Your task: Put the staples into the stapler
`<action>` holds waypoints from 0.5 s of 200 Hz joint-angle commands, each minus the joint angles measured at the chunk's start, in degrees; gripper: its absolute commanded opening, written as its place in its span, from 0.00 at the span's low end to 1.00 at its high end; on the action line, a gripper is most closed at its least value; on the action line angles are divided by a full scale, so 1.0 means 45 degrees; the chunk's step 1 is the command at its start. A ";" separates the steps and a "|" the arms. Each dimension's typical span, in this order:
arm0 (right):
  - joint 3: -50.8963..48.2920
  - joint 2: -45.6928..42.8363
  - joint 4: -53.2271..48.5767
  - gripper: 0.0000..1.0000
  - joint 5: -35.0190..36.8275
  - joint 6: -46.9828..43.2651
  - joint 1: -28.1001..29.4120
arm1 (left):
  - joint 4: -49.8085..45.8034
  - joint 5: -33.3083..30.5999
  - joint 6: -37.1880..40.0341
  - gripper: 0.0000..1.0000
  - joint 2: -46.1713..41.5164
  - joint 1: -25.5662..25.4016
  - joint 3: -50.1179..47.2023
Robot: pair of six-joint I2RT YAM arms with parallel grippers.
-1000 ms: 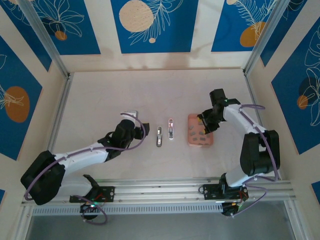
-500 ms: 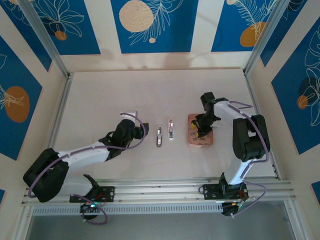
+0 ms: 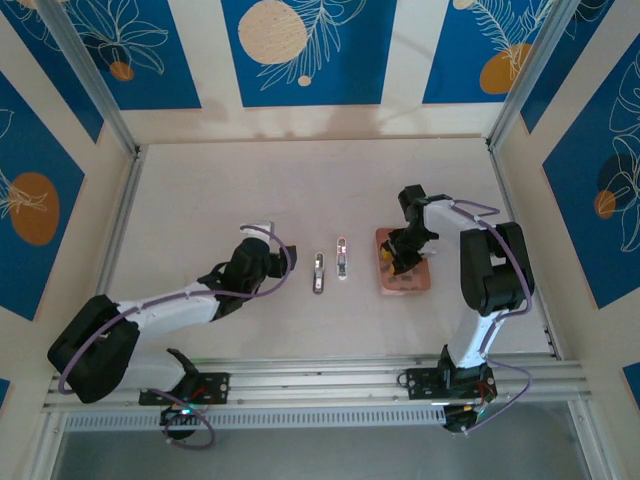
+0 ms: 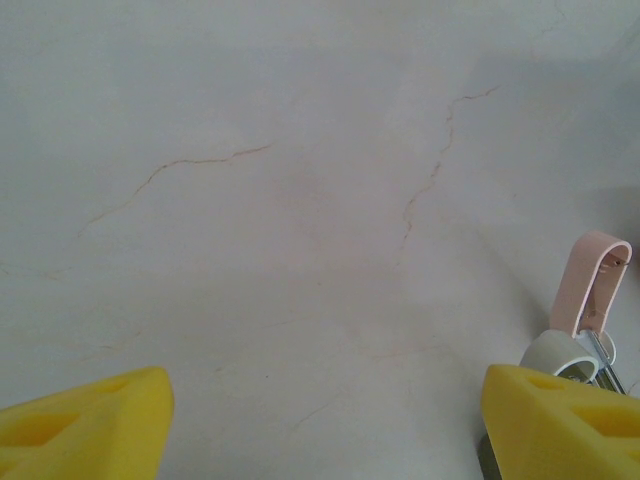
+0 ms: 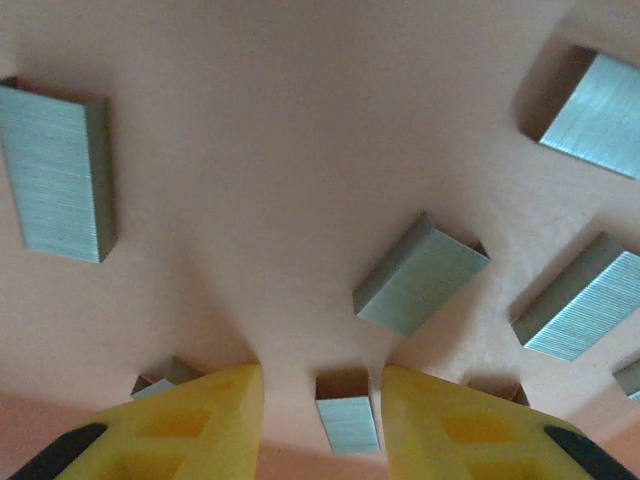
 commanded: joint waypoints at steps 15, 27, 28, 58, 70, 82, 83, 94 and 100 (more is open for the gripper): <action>0.0074 0.0238 -0.0155 0.36 -0.0488 -0.0063 0.0046 | -0.0070 0.0072 -0.0084 0.80 -0.0012 0.0146 0.0302; 0.0141 0.0079 -0.0234 0.36 -0.0371 -0.0141 0.0074 | -0.0075 0.0092 -0.0086 0.80 -0.0020 0.0159 0.0323; 0.0147 0.0062 -0.0250 0.36 -0.0347 -0.0139 0.0072 | -0.0075 0.0094 -0.0087 0.80 -0.0016 0.0149 0.0323; 0.0123 -0.0186 -0.0467 0.36 -0.0218 -0.0116 0.0218 | -0.0056 0.0155 -0.0108 0.80 -0.0008 0.0154 0.0321; 0.0076 -0.0331 -0.0506 0.36 -0.0175 -0.0063 0.0297 | -0.0056 0.0178 -0.0126 0.80 -0.0045 0.0154 0.0319; 0.0110 -0.0507 -0.0608 0.36 -0.0037 -0.0068 0.0369 | -0.0078 0.0198 -0.0159 0.80 -0.0088 0.0141 0.0303; 0.0112 -0.0524 -0.0623 0.36 -0.0014 -0.0063 0.0385 | -0.0076 0.0196 -0.0163 0.80 -0.0099 0.0150 0.0303; 0.0204 -0.0657 -0.0801 0.36 0.0169 -0.0107 0.0459 | -0.0121 0.0195 -0.0161 0.80 -0.0148 0.0158 0.0291; 0.0276 -0.0721 -0.0932 0.37 0.0305 -0.0156 0.0516 | -0.0122 0.0203 -0.0173 0.80 -0.0169 0.0140 0.0294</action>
